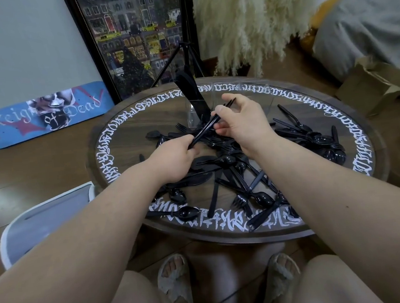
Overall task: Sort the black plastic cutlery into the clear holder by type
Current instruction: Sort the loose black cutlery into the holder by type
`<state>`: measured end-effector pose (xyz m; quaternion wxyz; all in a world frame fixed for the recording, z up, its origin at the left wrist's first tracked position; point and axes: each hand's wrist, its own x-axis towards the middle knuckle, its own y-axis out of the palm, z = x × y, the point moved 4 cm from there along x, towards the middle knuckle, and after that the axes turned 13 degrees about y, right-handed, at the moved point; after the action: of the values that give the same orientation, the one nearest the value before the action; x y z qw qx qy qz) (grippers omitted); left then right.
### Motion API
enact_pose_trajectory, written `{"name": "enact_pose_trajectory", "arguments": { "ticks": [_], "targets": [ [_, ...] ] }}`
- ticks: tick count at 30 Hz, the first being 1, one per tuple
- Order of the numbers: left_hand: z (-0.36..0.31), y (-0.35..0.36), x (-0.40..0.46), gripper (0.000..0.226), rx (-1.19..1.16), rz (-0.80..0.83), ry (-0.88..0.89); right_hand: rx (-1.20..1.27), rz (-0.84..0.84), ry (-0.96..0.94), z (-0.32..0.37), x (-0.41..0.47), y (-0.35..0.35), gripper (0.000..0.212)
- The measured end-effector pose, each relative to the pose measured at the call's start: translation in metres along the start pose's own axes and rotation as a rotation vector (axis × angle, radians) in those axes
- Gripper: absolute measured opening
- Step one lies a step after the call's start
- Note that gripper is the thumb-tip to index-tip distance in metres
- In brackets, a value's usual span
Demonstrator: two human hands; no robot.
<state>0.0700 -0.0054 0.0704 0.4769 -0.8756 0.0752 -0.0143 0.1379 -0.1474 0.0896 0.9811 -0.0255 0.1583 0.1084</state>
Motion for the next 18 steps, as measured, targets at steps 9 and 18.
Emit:
{"name": "enact_pose_trajectory", "arguments": {
  "ticks": [9, 18],
  "targets": [
    [-0.004, -0.012, -0.001, 0.020, 0.085, -0.161, -0.015, -0.035, -0.010, 0.023, -0.004, 0.000, 0.005, 0.011],
    [-0.014, -0.021, 0.000, 0.021, 0.081, -0.304, 0.067, 0.015, -0.055, -0.036, 0.005, 0.001, 0.000, 0.007]
  ]
}}
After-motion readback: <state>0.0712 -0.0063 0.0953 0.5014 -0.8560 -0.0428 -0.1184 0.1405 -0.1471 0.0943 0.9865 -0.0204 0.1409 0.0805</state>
